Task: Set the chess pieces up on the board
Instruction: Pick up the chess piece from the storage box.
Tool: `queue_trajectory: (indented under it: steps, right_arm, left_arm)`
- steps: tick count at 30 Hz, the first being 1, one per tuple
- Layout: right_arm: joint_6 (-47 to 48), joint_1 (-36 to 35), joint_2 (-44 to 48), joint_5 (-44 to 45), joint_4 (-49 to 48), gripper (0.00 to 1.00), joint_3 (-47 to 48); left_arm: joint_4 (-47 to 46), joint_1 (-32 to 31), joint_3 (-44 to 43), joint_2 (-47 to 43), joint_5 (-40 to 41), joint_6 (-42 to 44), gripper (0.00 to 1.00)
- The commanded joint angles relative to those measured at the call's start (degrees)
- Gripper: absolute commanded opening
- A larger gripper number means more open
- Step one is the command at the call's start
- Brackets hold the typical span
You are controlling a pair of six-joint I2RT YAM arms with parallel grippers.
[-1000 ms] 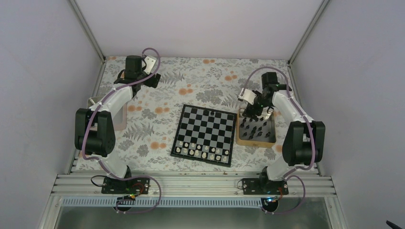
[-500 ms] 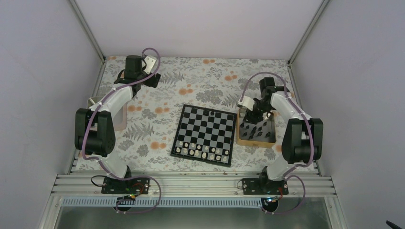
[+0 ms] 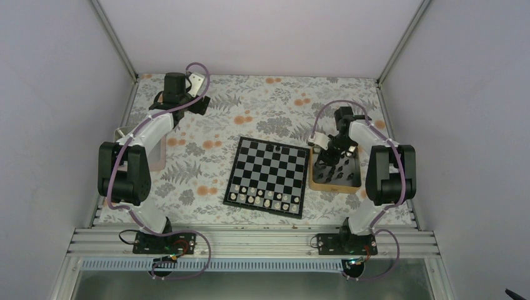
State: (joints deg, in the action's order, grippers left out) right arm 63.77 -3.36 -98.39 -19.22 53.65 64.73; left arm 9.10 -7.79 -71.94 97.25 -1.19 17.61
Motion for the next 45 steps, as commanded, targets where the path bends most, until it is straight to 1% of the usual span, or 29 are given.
queue_trajectory:
  steps: [1,5,17,21,31,35,39,42,45]
  right_arm:
    - [-0.08,-0.50,-0.52,-0.29,-0.39,0.45,-0.98]
    - [-0.47,-0.63,-1.14,0.47,-0.89,0.39,-1.14]
    - [-1.41,-1.95,-1.88,1.69,-2.89,0.34,-1.94]
    - [-1.92,-2.25,-2.11,3.56,-4.09,0.29,-2.61]
    - [-2.50,-2.67,1.83,3.94,-4.63,0.19,-2.74]
    - [-2.20,-2.71,2.59,2.29,-3.45,0.15,-1.38]
    - [-2.33,-2.72,2.59,2.38,-2.78,0.14,-0.82]
    - [-2.34,-2.74,2.59,3.03,-2.25,0.20,-1.06]
    - [-2.44,-2.71,2.59,3.03,-2.52,0.21,-1.43]
  left_arm:
    - [-0.23,-0.03,-0.39,1.42,0.40,0.76,1.00]
    - [-0.23,-0.03,-0.39,1.40,0.27,0.76,1.00]
    - [-0.25,-0.03,-0.30,1.45,0.00,0.76,1.00]
    - [-0.31,-0.03,-0.22,1.36,-0.20,0.76,1.00]
    - [-0.40,-0.03,-0.15,1.40,-0.60,0.76,1.00]
    - [-0.45,-0.04,0.00,1.16,-0.62,0.76,1.00]
    - [-0.60,-0.03,0.27,1.15,-0.67,0.83,1.00]
    - [-0.51,-0.03,0.35,1.24,-0.86,0.85,1.00]
    - [-0.49,-0.03,0.38,1.12,-1.09,0.94,1.00]
